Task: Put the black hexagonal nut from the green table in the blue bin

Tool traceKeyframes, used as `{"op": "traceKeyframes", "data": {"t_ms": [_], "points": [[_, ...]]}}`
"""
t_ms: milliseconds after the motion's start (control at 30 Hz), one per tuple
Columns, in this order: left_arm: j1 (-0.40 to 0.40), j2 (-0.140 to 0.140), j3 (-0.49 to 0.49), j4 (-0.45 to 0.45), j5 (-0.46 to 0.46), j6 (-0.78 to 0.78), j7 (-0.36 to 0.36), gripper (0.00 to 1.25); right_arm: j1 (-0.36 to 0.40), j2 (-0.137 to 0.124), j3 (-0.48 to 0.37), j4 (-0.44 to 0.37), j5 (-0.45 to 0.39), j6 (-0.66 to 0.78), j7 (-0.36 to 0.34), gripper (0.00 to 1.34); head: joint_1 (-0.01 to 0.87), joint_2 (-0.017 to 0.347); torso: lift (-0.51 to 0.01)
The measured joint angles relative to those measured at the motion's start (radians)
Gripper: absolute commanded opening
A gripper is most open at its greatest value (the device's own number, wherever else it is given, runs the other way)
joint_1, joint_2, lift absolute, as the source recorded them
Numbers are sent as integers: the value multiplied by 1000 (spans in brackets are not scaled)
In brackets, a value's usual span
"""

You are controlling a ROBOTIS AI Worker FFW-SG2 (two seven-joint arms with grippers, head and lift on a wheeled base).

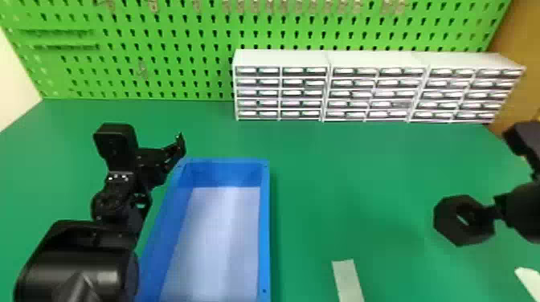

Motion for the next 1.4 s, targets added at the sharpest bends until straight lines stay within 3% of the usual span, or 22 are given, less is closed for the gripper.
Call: {"op": "traceKeyframes", "data": {"t_ms": [467,1067,1233,1400], "points": [[-3,0,-1,0,0,0,-2,1002,-149,11,87,-40,-2,3,0,244,686,51,-96],[-10,0,-10,0,0,2,-1,1003,-296,77,219,-31,-19,-10,-10,244,686,51,-96],[-12,0,-12,0,-1,2,-1,1003,-334,104,238,0,-47,-22,-53,244,686,51,-96],[-12,0,-12,0,-1,2,-1,1003,-362,130,242,30,-156,-52,-146,244,686,51,-96]]}}
